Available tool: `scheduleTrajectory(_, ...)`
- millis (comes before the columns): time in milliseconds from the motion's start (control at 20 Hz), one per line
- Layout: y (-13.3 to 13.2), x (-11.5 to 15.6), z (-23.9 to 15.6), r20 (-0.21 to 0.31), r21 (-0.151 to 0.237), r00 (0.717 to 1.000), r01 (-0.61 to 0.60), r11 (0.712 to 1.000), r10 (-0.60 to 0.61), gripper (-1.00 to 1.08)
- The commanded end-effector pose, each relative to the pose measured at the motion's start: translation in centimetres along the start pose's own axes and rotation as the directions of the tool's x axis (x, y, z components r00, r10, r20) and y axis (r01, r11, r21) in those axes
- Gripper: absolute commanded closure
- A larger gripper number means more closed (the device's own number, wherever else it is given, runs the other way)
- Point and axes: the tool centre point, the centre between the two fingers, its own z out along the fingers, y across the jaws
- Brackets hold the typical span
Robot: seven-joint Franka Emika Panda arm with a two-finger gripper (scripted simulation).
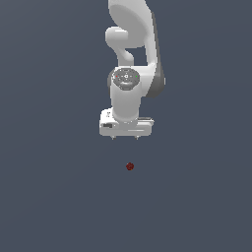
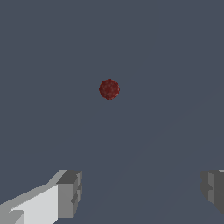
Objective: Pick up the object and move it to a goal position.
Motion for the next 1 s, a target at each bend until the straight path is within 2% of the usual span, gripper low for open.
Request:
scheduleTrajectory(0, -0.1, 0.6, 0.4, -0.002, 0.001, 1.0, -0.014, 1.0, 0.014, -0.92)
scheduleTrajectory(600, -1.5, 5.9, 4.9, -0.028, 0.015, 0.989, -0.146, 0.989, 0.147, -0.92)
scheduleTrajectory(950, -2.2, 7.8, 7.0, -0.037, 0.022, 0.979, -0.201, 0.979, 0.202, -0.92)
